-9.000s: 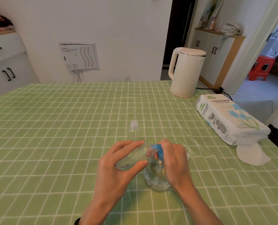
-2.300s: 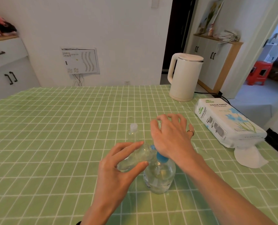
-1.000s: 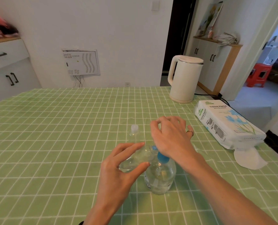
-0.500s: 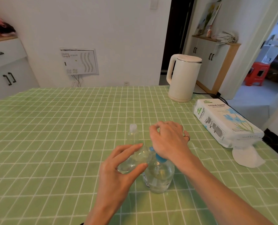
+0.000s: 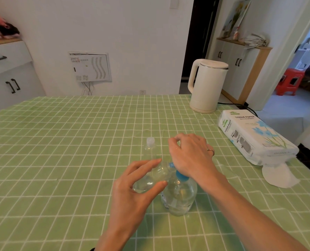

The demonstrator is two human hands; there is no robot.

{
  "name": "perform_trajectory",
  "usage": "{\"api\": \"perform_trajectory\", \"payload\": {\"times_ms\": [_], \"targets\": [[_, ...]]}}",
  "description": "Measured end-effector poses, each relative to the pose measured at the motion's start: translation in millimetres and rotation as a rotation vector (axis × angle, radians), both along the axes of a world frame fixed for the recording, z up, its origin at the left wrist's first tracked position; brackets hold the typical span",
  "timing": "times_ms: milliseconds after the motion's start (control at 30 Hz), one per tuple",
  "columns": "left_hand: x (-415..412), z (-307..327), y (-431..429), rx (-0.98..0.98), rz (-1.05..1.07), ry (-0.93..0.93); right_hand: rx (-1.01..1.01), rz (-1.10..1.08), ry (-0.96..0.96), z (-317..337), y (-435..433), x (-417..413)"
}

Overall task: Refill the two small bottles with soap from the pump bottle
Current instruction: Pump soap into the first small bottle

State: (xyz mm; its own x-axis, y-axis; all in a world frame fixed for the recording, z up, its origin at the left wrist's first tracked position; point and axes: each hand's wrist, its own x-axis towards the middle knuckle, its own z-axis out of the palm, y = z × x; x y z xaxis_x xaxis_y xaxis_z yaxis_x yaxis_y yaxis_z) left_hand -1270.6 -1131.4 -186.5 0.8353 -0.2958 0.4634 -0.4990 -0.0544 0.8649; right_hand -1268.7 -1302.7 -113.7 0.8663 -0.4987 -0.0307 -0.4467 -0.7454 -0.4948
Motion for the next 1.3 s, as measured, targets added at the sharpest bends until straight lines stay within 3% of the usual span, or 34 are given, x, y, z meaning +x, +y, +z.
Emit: {"api": "perform_trajectory", "payload": {"times_ms": [1300], "targets": [[1.6,6.5,1.6,0.01,-0.004,-0.018,-0.082,0.028,-0.049,5.5,-0.7,2.1]]}}
